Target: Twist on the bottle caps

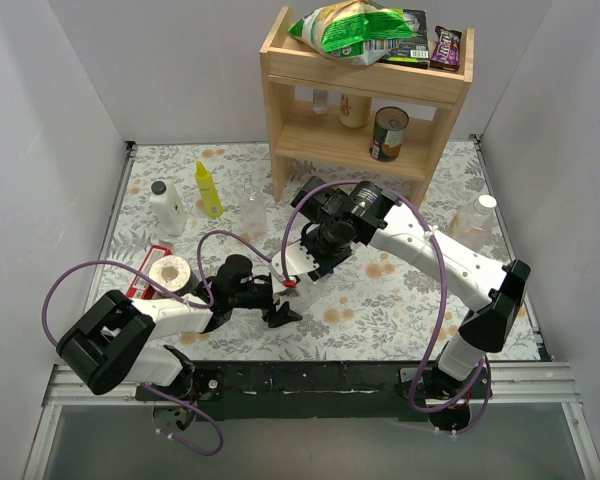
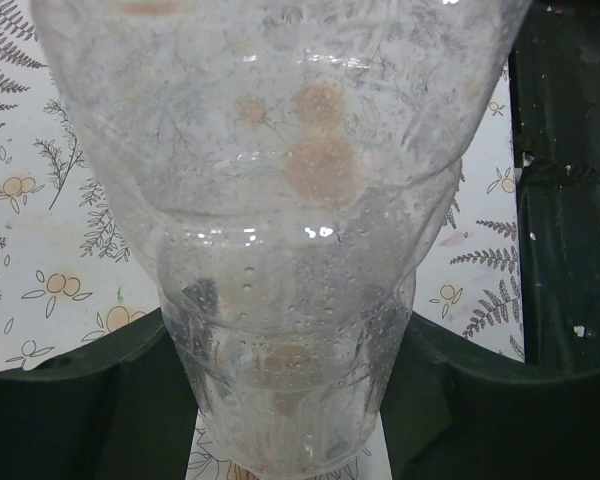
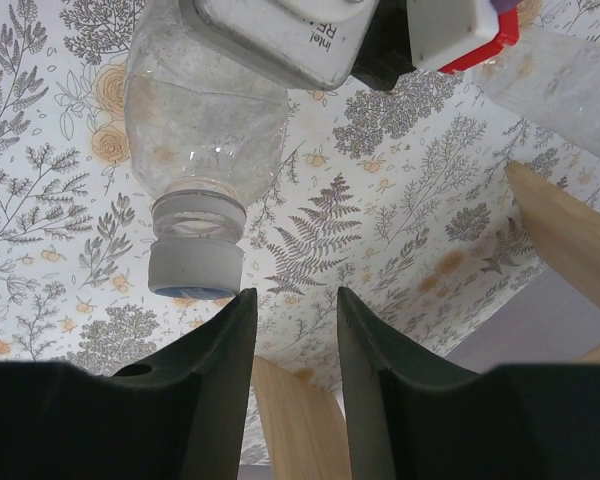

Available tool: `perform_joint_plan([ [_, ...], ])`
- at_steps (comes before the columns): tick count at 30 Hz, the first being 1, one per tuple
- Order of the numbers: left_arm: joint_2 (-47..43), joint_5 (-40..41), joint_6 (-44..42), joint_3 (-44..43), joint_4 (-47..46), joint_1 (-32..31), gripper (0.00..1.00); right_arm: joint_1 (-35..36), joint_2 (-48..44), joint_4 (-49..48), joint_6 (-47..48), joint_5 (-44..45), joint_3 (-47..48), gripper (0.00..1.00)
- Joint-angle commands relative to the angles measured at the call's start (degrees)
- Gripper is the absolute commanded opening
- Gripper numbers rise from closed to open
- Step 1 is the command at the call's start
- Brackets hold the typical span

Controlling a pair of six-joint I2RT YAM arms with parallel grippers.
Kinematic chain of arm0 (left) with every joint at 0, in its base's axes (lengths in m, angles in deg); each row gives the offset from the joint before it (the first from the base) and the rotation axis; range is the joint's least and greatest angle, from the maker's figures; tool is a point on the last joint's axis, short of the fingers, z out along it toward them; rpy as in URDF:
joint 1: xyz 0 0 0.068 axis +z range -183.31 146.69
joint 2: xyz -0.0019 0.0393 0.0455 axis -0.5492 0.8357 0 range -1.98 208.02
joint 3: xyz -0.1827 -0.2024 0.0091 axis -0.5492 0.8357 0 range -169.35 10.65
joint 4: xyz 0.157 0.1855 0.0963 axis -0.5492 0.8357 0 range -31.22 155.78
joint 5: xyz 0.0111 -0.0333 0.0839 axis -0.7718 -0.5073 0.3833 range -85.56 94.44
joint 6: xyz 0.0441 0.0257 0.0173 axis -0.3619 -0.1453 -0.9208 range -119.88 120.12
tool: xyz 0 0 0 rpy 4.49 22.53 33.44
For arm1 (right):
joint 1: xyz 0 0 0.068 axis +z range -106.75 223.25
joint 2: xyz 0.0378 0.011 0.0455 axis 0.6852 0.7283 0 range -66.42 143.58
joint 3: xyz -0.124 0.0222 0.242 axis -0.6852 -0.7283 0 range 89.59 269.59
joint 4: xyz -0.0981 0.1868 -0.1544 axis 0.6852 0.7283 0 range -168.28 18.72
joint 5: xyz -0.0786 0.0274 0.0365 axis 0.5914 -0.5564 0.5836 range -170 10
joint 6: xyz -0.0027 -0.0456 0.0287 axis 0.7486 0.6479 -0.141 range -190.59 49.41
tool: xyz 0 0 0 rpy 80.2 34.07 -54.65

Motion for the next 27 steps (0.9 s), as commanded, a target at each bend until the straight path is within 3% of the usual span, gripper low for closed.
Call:
perform_joint_plan([
  [1,-0.4,-0.6,-0.4,-0.6,-1.3,0.1,0.0,-0.1,-0.6,1.2,-1.4,-2.5,2.3,0.44],
  [10,-0.4,-0.5,0.0,-0.6,-1.3,0.1,0.0,-0.1,-0.4,-0.7,-3.3,0.7,1.1,0.43],
  [13,-0.4,-0.8,-0.2,-0.6,-1.3,0.1,0.0,-0.6,0.0,-3.0,-4.1,5.3,0.5,0.42],
  [17,-0.8,-1.0,-0.1,-0.5,-1.3,0.1,0.0,-6.9,0.7,-4.4,-4.9,6.9,2.6,0.42],
  [21,-1.0,-0.8,0.7,-0.5,-1.6,0.1,0.0,-12.7,2.2,1.2,-5.3,-4.9,9.0,0.52],
  [23,-0.9,-0.7,0.7,-0.6,-1.9,0.1,0.0,-15.1,1.1,1.1,-6.9,-13.3,8.2,0.6],
  [27,-0.9,-0.5,0.7,-1.2,-1.7,0.2,0.0,-15.7,-1.6,-0.5,-10.9,-22.0,5.6,0.63],
])
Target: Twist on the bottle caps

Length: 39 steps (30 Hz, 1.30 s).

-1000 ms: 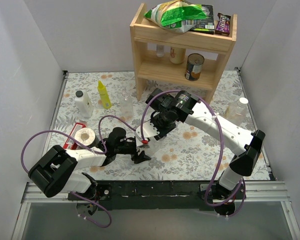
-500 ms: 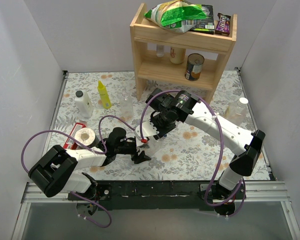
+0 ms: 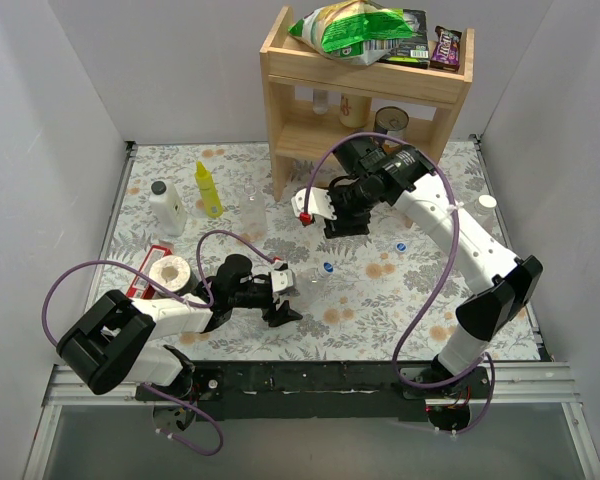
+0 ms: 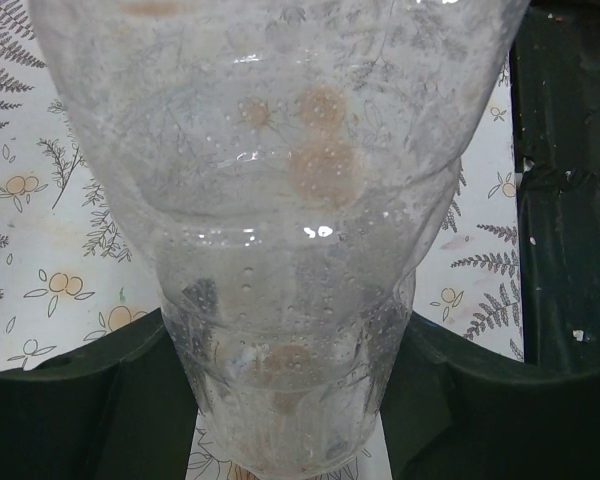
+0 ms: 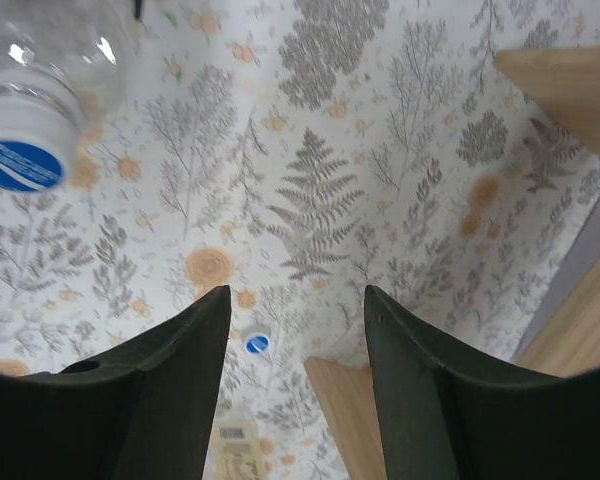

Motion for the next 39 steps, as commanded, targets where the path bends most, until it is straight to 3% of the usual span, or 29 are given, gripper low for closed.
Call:
perform_joint_plan([
  [1,-0.9,-0.4,0.0,-1.2,-1.0,0.3,0.0,0.6,-3.4,0.9,-6.5,-16.3,0.0,0.63],
  [6,-0.8,-0.5,-0.2,-1.7,-0.4,0.4,0.0,0.6,-2.2,1.7,-10.7,-20.6,1.4,0.61],
  [16,-0.4,-0.2,0.6,-1.8,-1.1,0.5,0.0,0.8,-2.8,2.5,-9.8,-23.5,-1.2,0.6],
  [39,-1.3,0.4,2.1,-1.4,-4.1,0.6,0.0,5.1,-0.4,2.1,-8.9,-20.0,-4.9,0.56],
])
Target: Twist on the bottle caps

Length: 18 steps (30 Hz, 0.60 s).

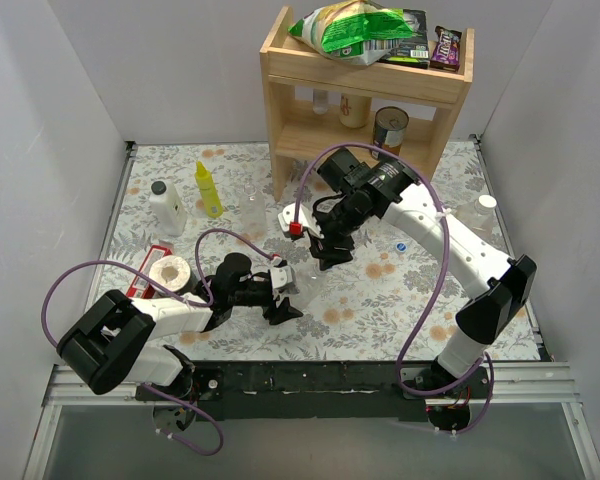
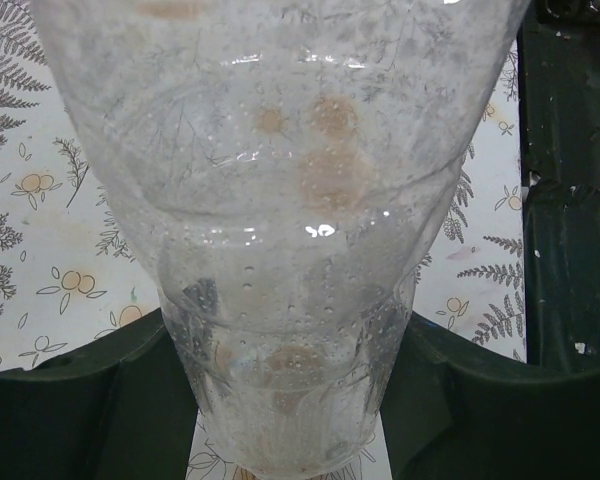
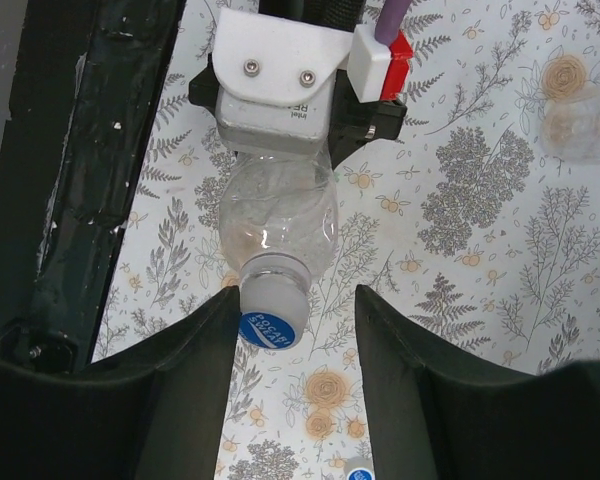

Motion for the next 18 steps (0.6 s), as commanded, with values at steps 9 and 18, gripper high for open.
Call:
perform_joint_plan([
  [9,-1.6,-0.2,-0.9,-0.2,-1.7,0.3,0.0,0.2,1.7,0.9,-4.4,1.2,5.2,0.55],
  [18,-1.4,-0.4,-1.1,-0.4,-2.3,0.3,0.0,-0.5,0.6,0.8,-3.6,3.6,4.3,0.54],
])
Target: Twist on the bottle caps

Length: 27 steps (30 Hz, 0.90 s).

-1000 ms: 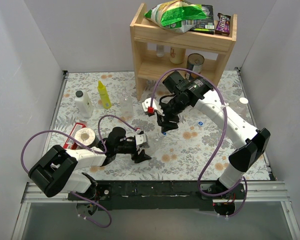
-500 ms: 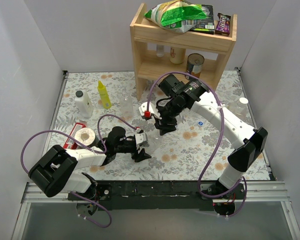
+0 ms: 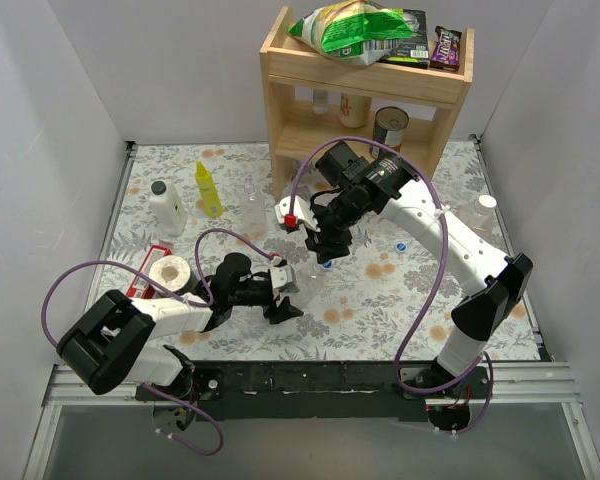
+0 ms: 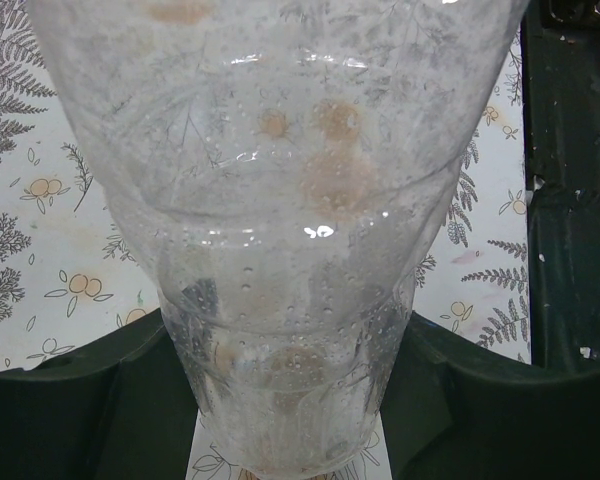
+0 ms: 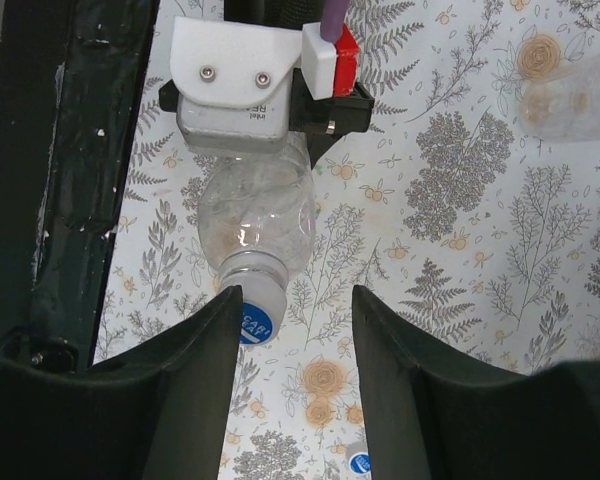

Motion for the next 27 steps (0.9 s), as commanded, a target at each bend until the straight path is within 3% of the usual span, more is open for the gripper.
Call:
perform_joint_plan([
  [1,-1.3,-1.1,-1.1,-0.5,-1.9,0.2,0.0,-1.0,-1.0,0.3,0.0,1.8,0.1,0.54],
  [27,-1.2,-1.9,-0.6,-1.0,-2.7,0.4,0.0,-2.0,0.0,-0.9,0.8,1.3,-2.3,0.52],
])
